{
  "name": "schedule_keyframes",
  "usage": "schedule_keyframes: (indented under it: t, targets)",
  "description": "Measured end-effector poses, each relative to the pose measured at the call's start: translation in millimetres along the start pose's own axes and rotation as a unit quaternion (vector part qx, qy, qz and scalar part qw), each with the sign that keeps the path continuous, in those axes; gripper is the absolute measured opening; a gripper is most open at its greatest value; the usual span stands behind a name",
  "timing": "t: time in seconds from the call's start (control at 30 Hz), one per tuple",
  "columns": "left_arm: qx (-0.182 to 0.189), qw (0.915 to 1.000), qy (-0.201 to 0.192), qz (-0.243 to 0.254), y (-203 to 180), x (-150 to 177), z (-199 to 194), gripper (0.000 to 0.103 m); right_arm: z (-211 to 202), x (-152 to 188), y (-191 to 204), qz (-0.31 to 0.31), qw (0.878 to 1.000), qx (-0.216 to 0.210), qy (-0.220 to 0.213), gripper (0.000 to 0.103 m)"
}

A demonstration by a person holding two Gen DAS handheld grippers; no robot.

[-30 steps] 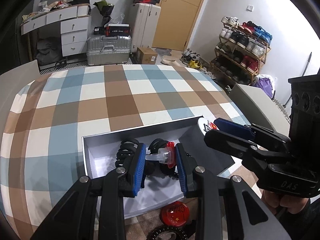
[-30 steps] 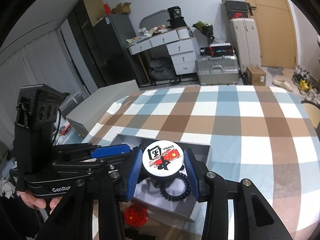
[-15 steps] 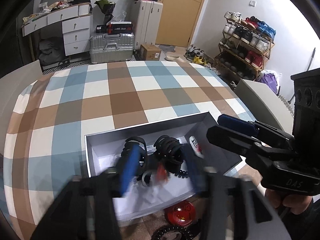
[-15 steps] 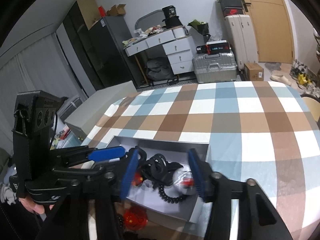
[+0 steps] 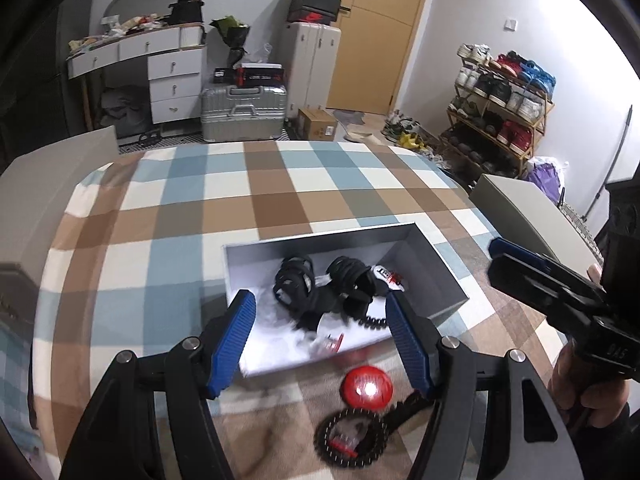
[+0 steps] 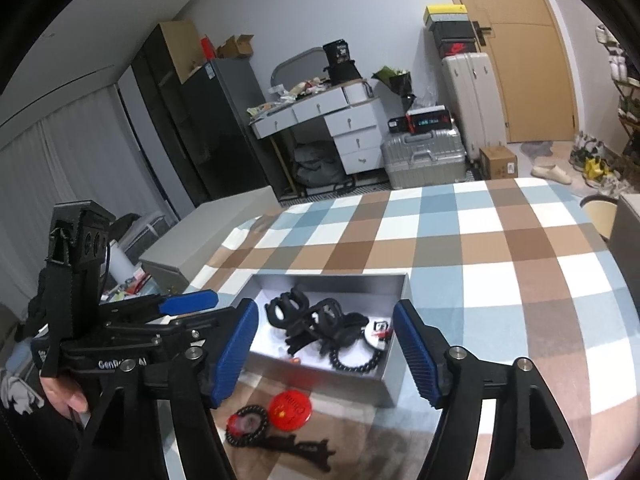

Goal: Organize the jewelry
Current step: 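Withdraw both tools and lower the left tool to the black beaded bracelet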

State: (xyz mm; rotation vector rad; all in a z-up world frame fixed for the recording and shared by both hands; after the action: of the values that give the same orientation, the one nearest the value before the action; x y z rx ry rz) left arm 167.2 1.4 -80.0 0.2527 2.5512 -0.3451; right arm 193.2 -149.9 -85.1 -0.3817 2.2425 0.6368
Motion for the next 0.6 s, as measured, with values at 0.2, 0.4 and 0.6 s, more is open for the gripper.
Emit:
schedule_keyframes:
  t: [0.2, 0.4, 0.6]
  targets:
    - [-0.003, 0.9989, -0.014, -0.045, 16.9, 21.5, -9.5, 0.074, -9.5, 17.7, 10.6, -0.006, 1.0, 0.005, 0.003, 0.078]
    - [0.007, 0.9971, 0.013, -0.075, 26.3, 47.2, -2.0, 0.075, -11.6, 37.0, 18.6, -0.007, 1.0, 0.007, 0.015, 0.078]
    - [0.021, 0.998, 0.051, -0.031, 6.5, 71.7, 9.6, 0.084, -9.0, 60.0, 14.3, 0.009, 0.999, 0.016, 0.03, 0.078]
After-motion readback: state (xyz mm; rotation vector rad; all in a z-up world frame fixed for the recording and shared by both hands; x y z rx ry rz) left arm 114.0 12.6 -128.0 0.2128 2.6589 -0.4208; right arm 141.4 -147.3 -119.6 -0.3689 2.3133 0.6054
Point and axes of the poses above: each gripper's, at about its wrist camera, not at the fingertips, and z roughly the way its jaws point, y to its left, x to its underside, the point moved 5 cm from there along z, roughly the way its jaws point, and after that the axes turned 11 degrees about y, right-handed, at the moved point
